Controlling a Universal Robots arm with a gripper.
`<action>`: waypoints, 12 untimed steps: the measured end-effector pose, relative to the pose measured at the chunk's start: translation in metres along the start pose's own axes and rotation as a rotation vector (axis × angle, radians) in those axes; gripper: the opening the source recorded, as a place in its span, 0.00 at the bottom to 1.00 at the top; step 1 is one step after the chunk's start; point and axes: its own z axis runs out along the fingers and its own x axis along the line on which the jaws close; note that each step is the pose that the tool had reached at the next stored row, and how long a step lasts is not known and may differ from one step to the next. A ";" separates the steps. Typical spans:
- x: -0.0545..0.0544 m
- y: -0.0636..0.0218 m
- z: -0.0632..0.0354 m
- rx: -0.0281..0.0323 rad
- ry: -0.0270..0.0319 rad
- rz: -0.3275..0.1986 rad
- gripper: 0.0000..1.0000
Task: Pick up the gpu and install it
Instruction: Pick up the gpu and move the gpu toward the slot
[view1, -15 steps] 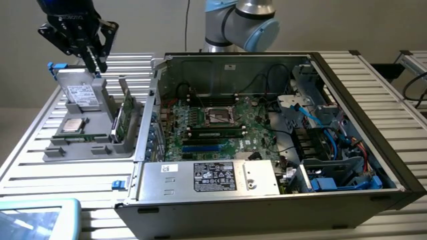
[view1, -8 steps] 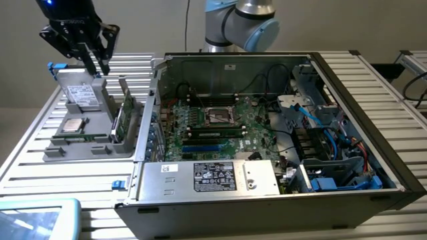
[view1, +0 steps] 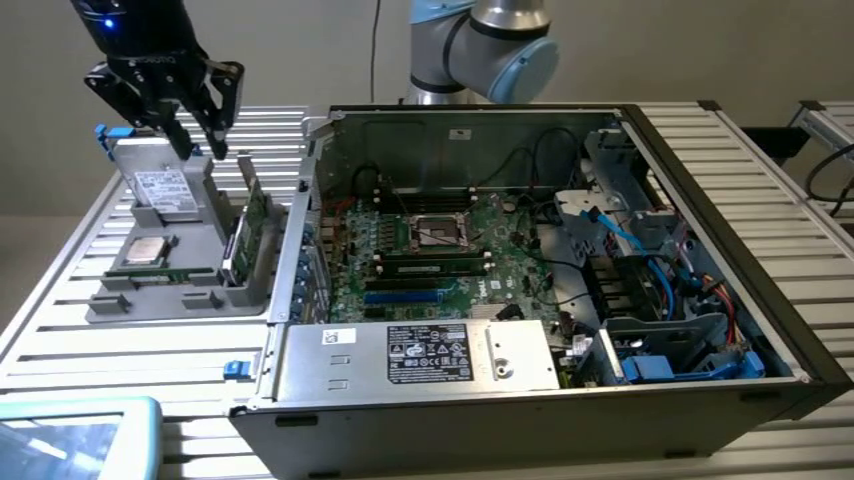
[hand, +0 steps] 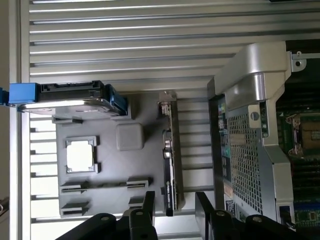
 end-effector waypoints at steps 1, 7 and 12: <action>0.001 0.0000 0.0018 0.0000 0.0002 -0.002 0.45; 0.005 -0.0005 0.0126 -0.0001 0.0006 -0.008 0.45; 0.006 -0.0011 0.0218 -0.0002 0.0005 -0.008 0.45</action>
